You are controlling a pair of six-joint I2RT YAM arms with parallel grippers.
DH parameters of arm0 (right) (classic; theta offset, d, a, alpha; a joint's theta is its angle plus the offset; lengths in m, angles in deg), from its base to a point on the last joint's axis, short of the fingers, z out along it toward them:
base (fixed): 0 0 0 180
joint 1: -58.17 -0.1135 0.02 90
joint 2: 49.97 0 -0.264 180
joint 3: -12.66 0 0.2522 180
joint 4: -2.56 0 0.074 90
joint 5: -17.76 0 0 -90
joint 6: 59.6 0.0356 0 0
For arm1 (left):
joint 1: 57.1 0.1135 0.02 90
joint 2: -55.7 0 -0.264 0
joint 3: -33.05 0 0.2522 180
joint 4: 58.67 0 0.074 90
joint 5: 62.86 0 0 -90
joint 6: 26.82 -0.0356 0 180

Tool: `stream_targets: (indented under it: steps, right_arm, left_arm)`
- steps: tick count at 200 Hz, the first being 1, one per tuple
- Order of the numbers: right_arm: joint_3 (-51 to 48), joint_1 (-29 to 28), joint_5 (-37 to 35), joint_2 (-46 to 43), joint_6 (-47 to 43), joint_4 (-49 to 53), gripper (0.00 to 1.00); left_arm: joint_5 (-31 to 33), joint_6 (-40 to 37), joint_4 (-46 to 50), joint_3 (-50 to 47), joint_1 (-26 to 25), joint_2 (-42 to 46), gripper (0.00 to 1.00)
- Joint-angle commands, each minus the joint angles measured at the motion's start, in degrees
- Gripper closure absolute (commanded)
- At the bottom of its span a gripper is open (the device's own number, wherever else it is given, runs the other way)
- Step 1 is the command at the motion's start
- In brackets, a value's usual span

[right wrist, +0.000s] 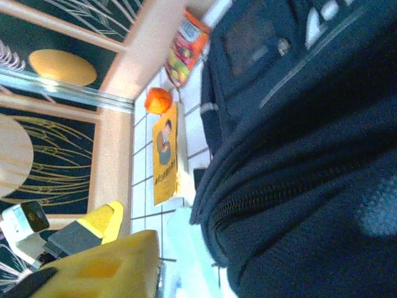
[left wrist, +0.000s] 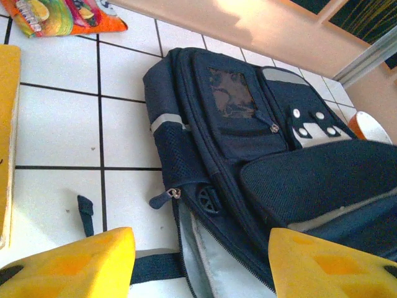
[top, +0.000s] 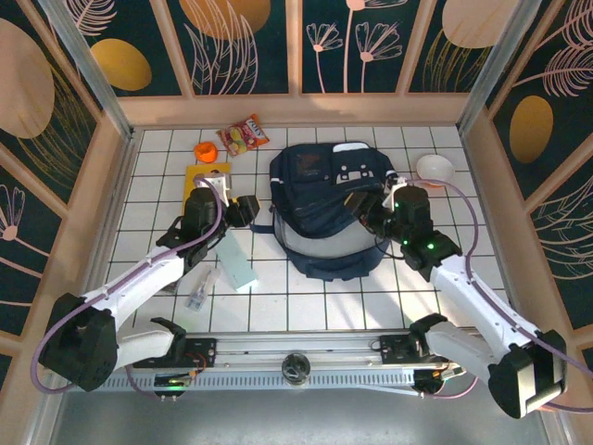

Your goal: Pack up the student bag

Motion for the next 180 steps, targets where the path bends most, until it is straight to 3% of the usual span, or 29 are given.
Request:
stream_targets:
  steps: [1,50,102,140,180]
  right_arm:
    - [-0.2,-1.4,-1.7,-2.4,0.3,12.6,0.43]
    - [9.1,-2.2,-3.8,-2.2,-4.4,40.1,0.31]
    - [20.8,-4.6,-6.7,0.0,-4.2,55.8,0.27]
    - [28.5,-8.0,-8.7,5.0,-5.2,55.6,0.29]
    - [25.3,-11.1,-5.4,8.9,-6.9,42.2,0.31]
  left_arm:
    - [1.3,3.8,4.1,2.2,0.2,-0.4,0.41]
    - [3.0,6.6,14.2,6.4,0.3,-2.2,0.39]
    - [2.6,8.2,18.0,6.4,0.3,-1.7,0.37]
    - [5.2,7.9,19.3,4.6,0.5,-1.9,0.36]
    - [5.5,10.7,22.3,2.5,1.4,-2.8,0.38]
